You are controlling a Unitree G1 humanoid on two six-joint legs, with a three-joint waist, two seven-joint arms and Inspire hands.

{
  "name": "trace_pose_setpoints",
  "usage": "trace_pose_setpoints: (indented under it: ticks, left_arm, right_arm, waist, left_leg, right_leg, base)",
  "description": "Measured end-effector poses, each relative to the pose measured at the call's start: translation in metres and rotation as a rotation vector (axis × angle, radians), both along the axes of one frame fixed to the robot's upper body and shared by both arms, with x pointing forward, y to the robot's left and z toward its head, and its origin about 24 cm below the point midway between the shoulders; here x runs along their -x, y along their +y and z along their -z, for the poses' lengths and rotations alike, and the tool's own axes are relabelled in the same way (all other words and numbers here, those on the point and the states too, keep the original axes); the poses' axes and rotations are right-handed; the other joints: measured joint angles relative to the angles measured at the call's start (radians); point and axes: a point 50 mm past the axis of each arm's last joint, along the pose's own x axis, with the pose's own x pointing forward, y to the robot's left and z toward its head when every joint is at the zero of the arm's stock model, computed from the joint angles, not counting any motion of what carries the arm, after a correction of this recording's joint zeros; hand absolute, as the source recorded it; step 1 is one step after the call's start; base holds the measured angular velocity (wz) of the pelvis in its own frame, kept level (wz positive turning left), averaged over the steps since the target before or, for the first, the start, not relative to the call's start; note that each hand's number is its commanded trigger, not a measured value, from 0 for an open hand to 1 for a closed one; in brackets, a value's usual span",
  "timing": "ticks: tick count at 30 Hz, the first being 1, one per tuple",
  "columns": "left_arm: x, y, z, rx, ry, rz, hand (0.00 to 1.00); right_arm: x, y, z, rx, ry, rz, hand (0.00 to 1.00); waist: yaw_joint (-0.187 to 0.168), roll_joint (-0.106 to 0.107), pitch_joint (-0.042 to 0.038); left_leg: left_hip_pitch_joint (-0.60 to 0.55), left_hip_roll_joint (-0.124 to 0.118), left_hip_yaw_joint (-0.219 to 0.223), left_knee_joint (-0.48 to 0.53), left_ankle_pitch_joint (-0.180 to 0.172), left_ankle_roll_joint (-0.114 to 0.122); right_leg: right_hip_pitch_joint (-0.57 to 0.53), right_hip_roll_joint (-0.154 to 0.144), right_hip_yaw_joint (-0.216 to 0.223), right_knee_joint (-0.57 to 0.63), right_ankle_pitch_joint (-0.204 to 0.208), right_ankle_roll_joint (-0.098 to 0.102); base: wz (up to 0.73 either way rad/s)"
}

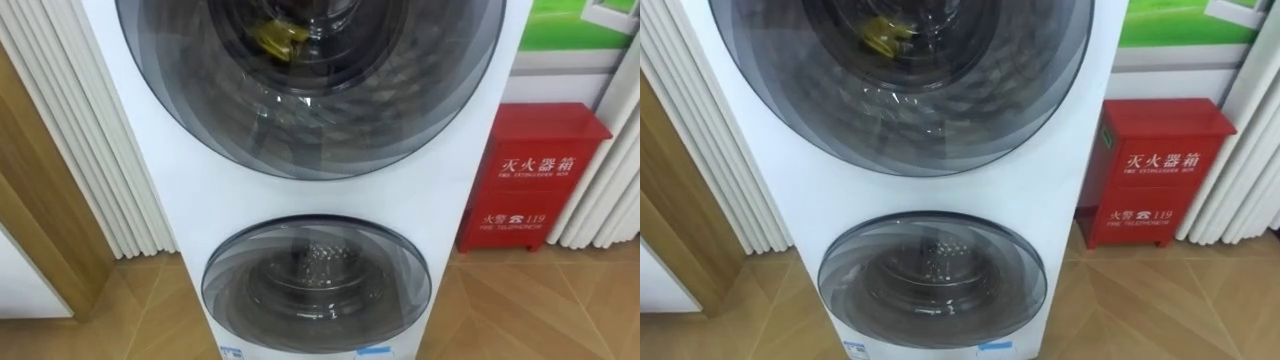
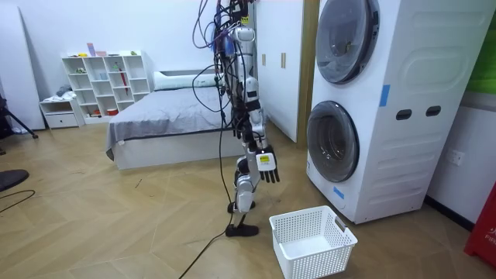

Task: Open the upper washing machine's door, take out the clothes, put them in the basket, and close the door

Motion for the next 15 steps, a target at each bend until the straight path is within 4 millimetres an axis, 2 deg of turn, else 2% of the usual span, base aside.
trace_pose_setpoints:
  ticks: [2,3,5,7,8,10,11,13,14,15]
  left_arm:
    - [-0.007,0.0,0.0,0.003,-0.015,0.008,0.0]
    - [-0.013,0.0,0.0,0.003,-0.032,0.011,0.0]
    - [-0.014,0.001,-0.001,0.004,-0.047,0.001,0.0]
    - [-0.02,0.005,-0.002,-0.005,-0.069,0.013,0.0]
    - [-0.02,0.006,-0.002,-0.008,-0.072,0.016,0.0]
    - [-0.021,0.01,-0.004,-0.019,-0.078,0.02,0.0]
    - [-0.024,0.011,-0.004,-0.022,-0.088,0.021,0.0]
    - [-0.02,0.014,-0.006,-0.031,-0.09,0.024,0.0]
    - [-0.02,0.014,-0.006,-0.032,-0.087,0.024,0.0]
    - [-0.02,0.015,-0.006,-0.033,-0.085,0.023,0.0]
  right_arm:
    - [-0.015,-0.003,-0.003,0.005,-0.05,0.003,0.0]
    - [-0.03,-0.005,-0.006,0.013,-0.106,0.004,0.0]
    - [-0.06,-0.009,-0.015,0.034,-0.205,-0.017,0.0]
    - [-0.108,-0.011,-0.034,0.06,-0.377,-0.044,0.0]
    - [-0.118,-0.012,-0.039,0.066,-0.416,-0.052,0.0]
    - [-0.153,-0.014,-0.061,0.089,-0.554,-0.067,0.0]
    - [-0.161,-0.015,-0.067,0.099,-0.586,-0.073,0.0]
    - [-0.193,-0.016,-0.093,0.143,-0.711,-0.087,0.0]
    - [-0.2,-0.015,-0.1,0.154,-0.739,-0.09,0.0]
    - [-0.214,-0.015,-0.115,0.171,-0.805,-0.1,0.0]
  waist:
    - [0.001,0.0,0.0045]
    - [-0.002,-0.002,0.0127]
    - [0.002,-0.006,0.0126]
    - [0.002,-0.016,0.0103]
    - [0.002,-0.021,0.0097]
    - [0.002,-0.031,-0.0015]
    - [0.003,-0.036,-0.0032]
    - [0.006,-0.047,-0.0076]
    - [0.009,-0.048,-0.0083]
    - [0.012,-0.05,-0.0089]
  left_leg:
    - [-0.012,0.0,-0.001,0.007,-0.001,0.001]
    - [-0.017,0.0,-0.002,0.016,-0.001,0.002]
    - [-0.015,0.001,0.004,0.013,-0.001,0.003]
    - [-0.015,0.001,0.005,0.015,-0.001,0.003]
    - [-0.015,0.001,0.005,0.016,-0.001,0.003]
    - [-0.014,0.001,0.002,0.018,-0.001,0.003]
    - [-0.014,0.0,0.002,0.02,-0.001,0.003]
    - [-0.015,-0.001,0.002,0.021,0.001,0.004]
    - [-0.014,-0.001,0.002,0.021,0.001,0.004]
    - [-0.012,-0.002,0.001,0.021,0.001,0.005]
  right_leg:
    - [-0.009,0.0,-0.001,0.002,0.0,0.001]
    - [-0.01,0.0,-0.002,0.003,0.001,0.001]
    - [-0.016,0.0,0.006,0.012,0.001,0.001]
    - [-0.023,0.0,0.008,0.014,0.001,0.001]
    - [-0.024,0.0,0.008,0.013,0.001,0.001]
    - [-0.024,0.0,0.002,0.013,0.001,0.002]
    - [-0.024,-0.001,0.001,0.014,0.001,0.002]
    - [-0.019,-0.001,-0.001,0.015,0.001,0.002]
    - [-0.018,-0.001,-0.002,0.015,0.002,0.003]
    - [-0.014,-0.002,-0.003,0.014,0.003,0.004]
  base:
    - [0.0]
    - [0.0]
    - [-0.08]
    - [-0.03]
    - [0.03]
    - [0.06]
    - [0.04]
    - [0.0]
    - [0.04]
    - [0.0]
